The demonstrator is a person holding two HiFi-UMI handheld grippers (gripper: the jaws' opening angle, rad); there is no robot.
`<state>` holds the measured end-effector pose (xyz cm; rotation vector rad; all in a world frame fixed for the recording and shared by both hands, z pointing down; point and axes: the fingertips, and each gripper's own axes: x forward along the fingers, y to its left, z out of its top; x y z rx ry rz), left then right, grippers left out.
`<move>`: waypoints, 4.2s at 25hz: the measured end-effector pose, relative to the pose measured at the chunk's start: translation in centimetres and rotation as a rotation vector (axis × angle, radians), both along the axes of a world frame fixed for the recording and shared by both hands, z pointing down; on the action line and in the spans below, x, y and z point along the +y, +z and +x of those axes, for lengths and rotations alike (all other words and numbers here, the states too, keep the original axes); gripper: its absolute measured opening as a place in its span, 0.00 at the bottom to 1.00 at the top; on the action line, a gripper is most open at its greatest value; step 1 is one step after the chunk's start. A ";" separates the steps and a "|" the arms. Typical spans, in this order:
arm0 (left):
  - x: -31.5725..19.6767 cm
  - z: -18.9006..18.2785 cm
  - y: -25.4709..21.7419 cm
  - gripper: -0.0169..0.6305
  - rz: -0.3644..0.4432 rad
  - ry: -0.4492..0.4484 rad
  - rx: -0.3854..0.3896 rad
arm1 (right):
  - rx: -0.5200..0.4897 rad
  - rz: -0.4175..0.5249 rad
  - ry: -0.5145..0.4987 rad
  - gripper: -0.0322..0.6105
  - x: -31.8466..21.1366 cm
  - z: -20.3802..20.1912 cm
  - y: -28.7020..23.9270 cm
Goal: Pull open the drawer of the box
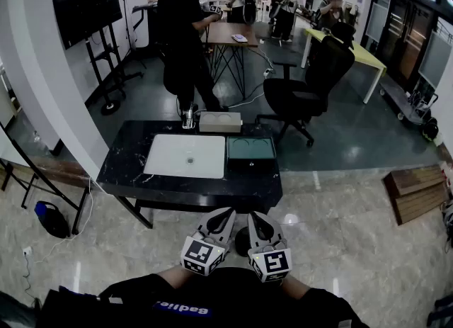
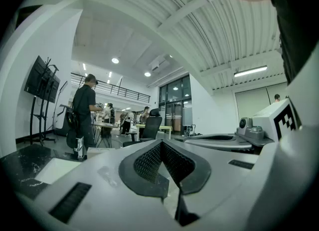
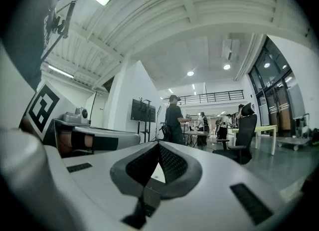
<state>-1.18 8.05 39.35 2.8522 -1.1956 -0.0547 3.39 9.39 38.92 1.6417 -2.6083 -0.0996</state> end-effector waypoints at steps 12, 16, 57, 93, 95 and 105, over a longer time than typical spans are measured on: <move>-0.1 0.0 -0.2 0.01 0.012 -0.001 0.005 | -0.001 0.002 -0.006 0.05 -0.1 -0.1 0.1; -0.2 0.0 0.0 0.01 0.012 -0.003 0.005 | -0.002 0.002 -0.007 0.05 -0.2 -0.1 0.3; -0.4 11.8 1.1 0.01 -0.017 -0.124 -0.039 | -0.086 -0.039 -0.109 0.05 -1.1 12.2 2.2; -15.3 4.0 0.8 0.01 -0.038 -0.002 0.022 | -0.038 -0.070 0.063 0.05 -14.5 5.8 2.3; -16.4 3.2 1.0 0.01 -0.041 0.007 0.016 | -0.040 -0.090 0.077 0.05 -15.6 5.0 2.3; -20.7 -1.2 3.0 0.01 -0.092 0.062 0.052 | 0.019 -0.078 0.205 0.05 -19.4 2.0 3.3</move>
